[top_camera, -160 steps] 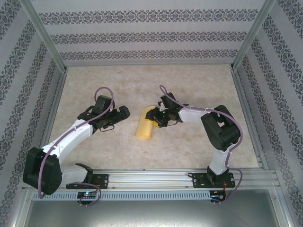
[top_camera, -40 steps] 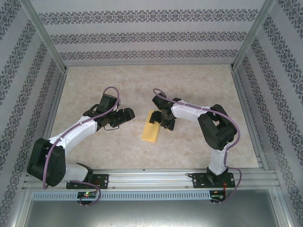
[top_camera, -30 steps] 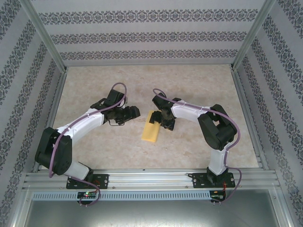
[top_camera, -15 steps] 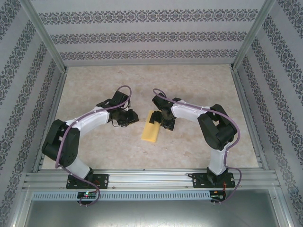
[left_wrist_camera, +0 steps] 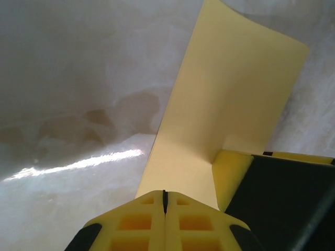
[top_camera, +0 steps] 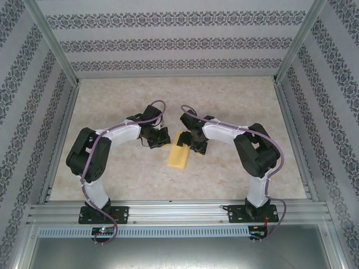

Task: Fold a paper plane with a square sheet of paper (pick it up from the middle)
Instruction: Hold the square sheet of paper at the center of the table.

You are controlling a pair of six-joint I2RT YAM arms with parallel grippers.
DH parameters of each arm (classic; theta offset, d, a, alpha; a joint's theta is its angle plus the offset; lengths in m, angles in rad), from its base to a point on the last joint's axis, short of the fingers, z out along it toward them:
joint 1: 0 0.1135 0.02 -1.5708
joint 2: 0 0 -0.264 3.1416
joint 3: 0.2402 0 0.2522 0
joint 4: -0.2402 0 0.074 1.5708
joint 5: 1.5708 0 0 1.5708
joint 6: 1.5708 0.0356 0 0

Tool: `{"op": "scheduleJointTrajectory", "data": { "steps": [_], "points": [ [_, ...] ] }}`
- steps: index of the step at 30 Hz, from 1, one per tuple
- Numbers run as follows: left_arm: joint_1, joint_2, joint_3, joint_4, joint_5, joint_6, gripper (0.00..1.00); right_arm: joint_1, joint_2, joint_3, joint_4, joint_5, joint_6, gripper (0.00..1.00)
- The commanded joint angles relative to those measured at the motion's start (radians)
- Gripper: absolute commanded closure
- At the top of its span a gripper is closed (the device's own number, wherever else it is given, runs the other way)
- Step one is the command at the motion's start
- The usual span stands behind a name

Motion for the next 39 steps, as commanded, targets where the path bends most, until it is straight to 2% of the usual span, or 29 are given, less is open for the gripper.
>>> {"op": "scheduleJointTrajectory", "data": {
  "steps": [1,18,29,33,39],
  "points": [
    [-0.017,0.032,0.033,0.017,0.047,0.0,1.0,0.01,0.098,-0.045,-0.033,0.031,-0.007,0.16],
    [-0.034,0.142,0.08,0.022,0.077,-0.003,1.0,0.01,0.105,-0.043,-0.027,0.026,-0.005,0.16],
    [-0.036,0.177,0.067,-0.055,0.003,0.018,1.0,0.007,0.085,-0.033,-0.011,0.006,-0.011,0.15],
    [-0.036,0.172,0.05,-0.069,-0.021,0.026,1.0,-0.001,0.002,-0.029,0.007,0.004,-0.041,0.15],
    [-0.036,0.167,0.05,-0.074,-0.026,0.032,1.0,-0.029,-0.236,-0.12,0.087,0.01,-0.084,0.14]
  ]
}}
